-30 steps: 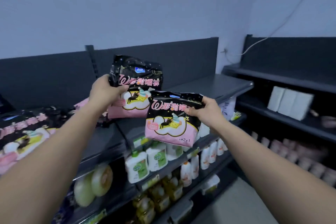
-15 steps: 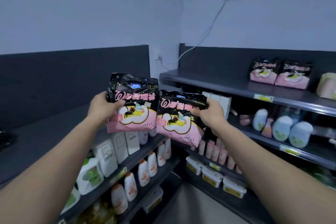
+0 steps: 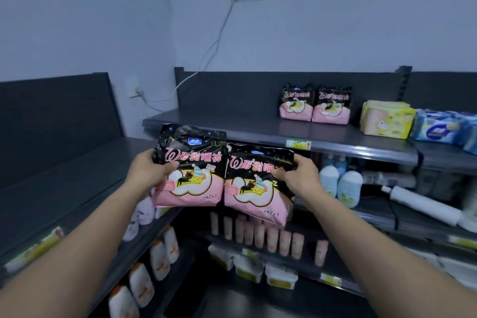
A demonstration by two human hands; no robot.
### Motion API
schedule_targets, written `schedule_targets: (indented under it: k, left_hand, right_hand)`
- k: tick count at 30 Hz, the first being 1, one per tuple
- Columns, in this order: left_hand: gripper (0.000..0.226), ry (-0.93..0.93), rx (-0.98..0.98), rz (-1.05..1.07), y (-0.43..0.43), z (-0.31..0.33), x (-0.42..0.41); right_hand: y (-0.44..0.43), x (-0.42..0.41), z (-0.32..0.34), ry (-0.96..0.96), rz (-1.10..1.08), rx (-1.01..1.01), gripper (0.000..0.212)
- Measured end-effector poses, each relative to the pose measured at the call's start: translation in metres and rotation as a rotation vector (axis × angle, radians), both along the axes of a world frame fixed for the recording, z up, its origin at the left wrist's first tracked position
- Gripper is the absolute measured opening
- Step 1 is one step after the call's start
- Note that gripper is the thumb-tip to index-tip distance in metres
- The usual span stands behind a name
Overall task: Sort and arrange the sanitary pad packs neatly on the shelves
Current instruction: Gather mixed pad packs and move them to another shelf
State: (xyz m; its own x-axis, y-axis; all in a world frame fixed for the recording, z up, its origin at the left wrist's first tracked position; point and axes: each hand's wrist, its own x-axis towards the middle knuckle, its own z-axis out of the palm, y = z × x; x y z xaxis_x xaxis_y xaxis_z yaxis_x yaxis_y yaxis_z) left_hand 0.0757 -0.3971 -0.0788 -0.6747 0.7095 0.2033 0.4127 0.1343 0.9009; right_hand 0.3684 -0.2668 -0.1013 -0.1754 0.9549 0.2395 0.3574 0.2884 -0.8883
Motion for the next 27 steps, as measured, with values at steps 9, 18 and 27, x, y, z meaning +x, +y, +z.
schedule_targets:
  k: [9, 18, 27]
  left_hand:
    - [0.019, -0.064, 0.078, -0.212, 0.182, 0.015, 0.017]
    - [0.017, -0.214, 0.154, -0.360, 0.332, 0.049, 0.037]
    - [0.019, -0.286, 0.187, -0.432, 0.445, 0.052, 0.070]
  right_hand:
    - [0.129, 0.033, 0.026, 0.024, -0.176, 0.023, 0.027]
    - [0.248, 0.058, 0.053, 0.123, -0.309, 0.080, 0.024]
    - [0.342, 0.088, 0.070, 0.073, -0.382, 0.155, 0.031]
